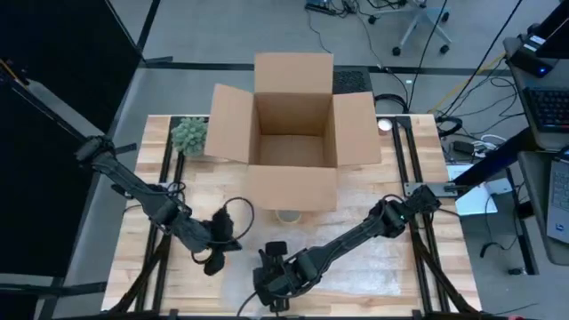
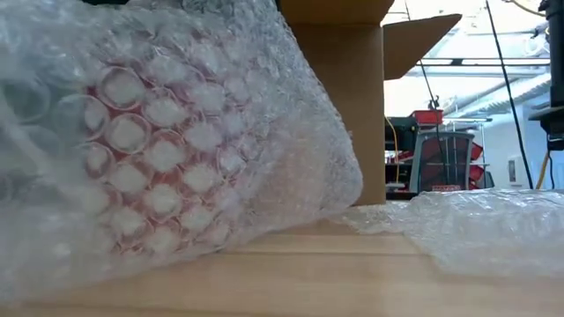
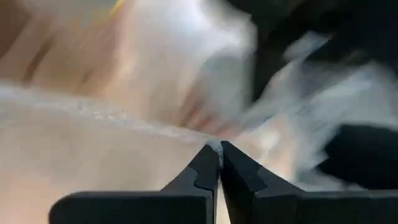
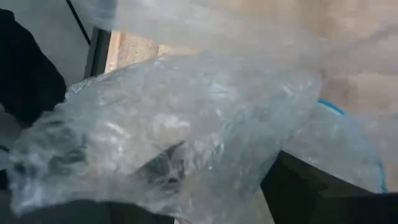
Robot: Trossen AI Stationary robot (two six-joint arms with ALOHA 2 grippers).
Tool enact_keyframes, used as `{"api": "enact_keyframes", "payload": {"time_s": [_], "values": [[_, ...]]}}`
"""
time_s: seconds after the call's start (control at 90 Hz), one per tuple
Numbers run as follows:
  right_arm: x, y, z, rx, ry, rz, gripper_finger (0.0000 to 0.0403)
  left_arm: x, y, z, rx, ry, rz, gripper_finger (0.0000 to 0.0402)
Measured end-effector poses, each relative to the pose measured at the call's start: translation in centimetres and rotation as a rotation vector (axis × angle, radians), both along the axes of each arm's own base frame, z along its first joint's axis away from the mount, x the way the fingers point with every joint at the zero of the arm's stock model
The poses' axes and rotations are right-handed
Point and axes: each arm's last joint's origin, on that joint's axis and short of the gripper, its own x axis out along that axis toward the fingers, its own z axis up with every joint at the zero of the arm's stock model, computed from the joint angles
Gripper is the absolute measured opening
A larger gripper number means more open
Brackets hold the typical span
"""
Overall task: Wrap mug
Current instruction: Wrap the red patterned mug with bubble wrap
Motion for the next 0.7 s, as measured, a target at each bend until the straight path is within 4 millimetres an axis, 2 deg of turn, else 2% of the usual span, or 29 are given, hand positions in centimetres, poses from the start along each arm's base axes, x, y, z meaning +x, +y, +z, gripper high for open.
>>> {"api": "enact_keyframes", "payload": {"time_s": [0.167, 0.389, 0.5, 0.7], "values": [[0.0, 0.0, 0.0, -0.011, -0.001, 0.018, 0.0176, -1.9, 1.0, 1.1, -0.047, 0.055, -0.045, 0.0000], [0.1, -0.2, 0.0, -0.013, -0.001, 0.018, 0.0176, -3.4, 2.1, 2.9, -0.068, -0.031, -0.092, 0.0006], [0.1, -0.2, 0.0, -0.016, -0.001, 0.024, 0.0176, -4.0, 2.6, 3.7, -0.063, -0.082, -0.097, 0.0032], [0.1, -0.2, 0.0, -0.016, -0.001, 0.025, 0.0176, -4.5, 3.3, 4.3, -0.027, -0.134, -0.116, 0.0103]]}}
